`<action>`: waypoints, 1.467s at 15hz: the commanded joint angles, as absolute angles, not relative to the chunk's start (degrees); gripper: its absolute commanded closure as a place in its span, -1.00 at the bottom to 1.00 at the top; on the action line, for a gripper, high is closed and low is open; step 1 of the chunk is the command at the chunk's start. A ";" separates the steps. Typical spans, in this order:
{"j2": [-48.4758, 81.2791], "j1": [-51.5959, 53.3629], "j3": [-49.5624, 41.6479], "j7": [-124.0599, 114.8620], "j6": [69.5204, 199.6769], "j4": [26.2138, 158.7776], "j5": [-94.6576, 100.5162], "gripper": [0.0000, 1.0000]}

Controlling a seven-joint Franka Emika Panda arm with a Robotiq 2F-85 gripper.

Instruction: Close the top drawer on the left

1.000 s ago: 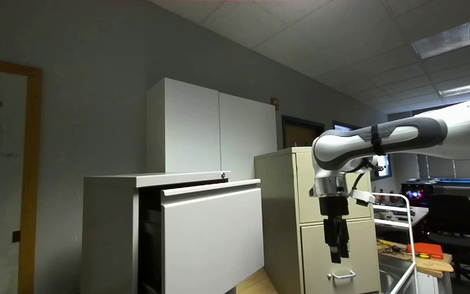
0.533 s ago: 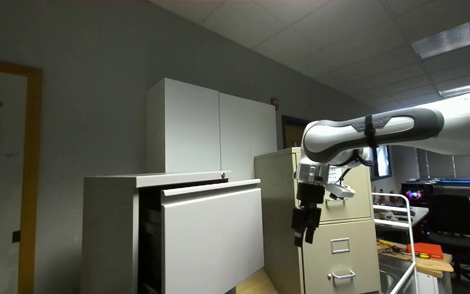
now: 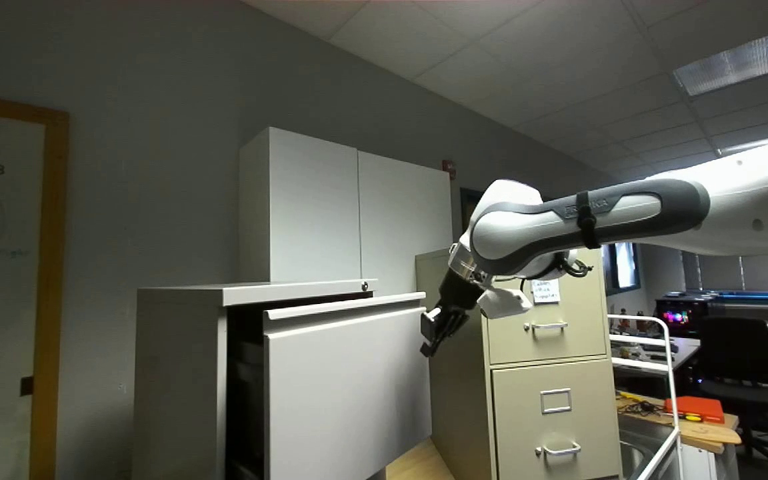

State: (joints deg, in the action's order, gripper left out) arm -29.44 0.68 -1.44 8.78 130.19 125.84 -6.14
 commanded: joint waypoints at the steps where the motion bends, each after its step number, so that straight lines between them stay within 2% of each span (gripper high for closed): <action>1: -28.31 0.96 0.67 4.71 138.28 124.89 -4.93 1.00; 4: -28.53 0.83 3.07 2.43 145.17 125.21 -2.94 1.00; 12: -27.55 0.83 5.64 -0.83 153.89 124.25 0.00 1.00; 22: -15.84 4.09 2.45 2.22 150.84 112.61 -3.70 1.00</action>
State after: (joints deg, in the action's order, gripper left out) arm -22.34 2.47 3.89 1.12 152.19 120.59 -2.04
